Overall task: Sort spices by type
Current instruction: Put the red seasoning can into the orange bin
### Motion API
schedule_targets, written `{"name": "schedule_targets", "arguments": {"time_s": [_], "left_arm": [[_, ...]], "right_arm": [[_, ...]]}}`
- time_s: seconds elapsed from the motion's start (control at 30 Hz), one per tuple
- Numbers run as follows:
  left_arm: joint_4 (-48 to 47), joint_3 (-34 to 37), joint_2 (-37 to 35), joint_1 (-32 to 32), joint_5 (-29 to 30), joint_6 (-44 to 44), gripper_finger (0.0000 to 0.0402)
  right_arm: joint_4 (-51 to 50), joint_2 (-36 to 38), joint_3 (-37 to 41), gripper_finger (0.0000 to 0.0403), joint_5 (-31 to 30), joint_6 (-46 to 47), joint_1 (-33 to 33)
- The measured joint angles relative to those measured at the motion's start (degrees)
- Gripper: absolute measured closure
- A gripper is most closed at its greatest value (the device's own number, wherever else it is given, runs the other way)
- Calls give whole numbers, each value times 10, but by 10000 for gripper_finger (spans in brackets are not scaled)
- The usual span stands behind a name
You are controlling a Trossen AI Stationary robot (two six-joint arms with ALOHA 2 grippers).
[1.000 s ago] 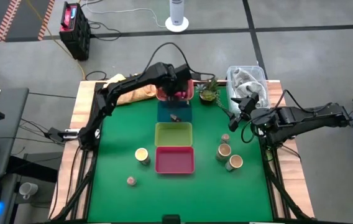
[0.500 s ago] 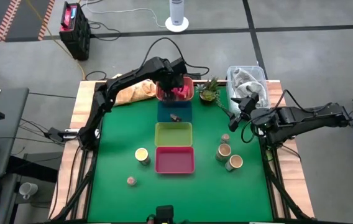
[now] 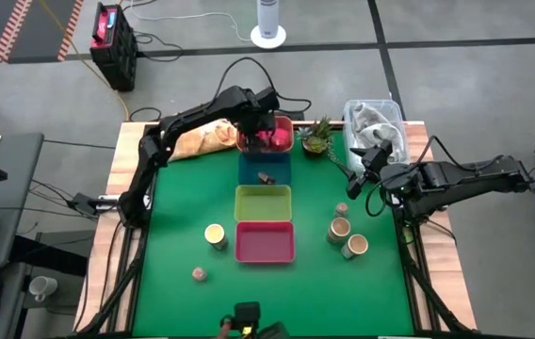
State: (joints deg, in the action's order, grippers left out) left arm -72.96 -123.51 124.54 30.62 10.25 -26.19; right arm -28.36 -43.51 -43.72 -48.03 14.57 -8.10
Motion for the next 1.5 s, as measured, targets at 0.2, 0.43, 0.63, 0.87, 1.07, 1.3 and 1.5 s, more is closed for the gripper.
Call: {"name": "schedule_targets", "arguments": {"time_s": [0.2, 0.43, 0.63, 0.87, 1.07, 1.3, 1.5], "left_arm": [[24, 11, 3, -6, 9, -13, 184], [14, 11, 3, -5, 34, -12, 184], [3, 18, 2, -4, 65, -8, 176], [23, 69, 2, -4, 80, 7, 161], [21, 76, 2, -4, 94, 19, 145], [18, 54, -10, -4, 94, 51, 137], [-1, 54, -13, -11, 96, 64, 114]], "right_arm": [[0, 0, 0, 88, 0, 0, 0], [0, 0, 0, 88, 0, 0, 0], [0, 0, 0, 88, 0, 0, 0], [0, 0, 0, 88, 0, 0, 0], [1, 0, 0, 88, 0, 0, 0], [0, 0, 0, 88, 0, 1, 0], [1, 0, 0, 88, 0, 1, 0]]}}
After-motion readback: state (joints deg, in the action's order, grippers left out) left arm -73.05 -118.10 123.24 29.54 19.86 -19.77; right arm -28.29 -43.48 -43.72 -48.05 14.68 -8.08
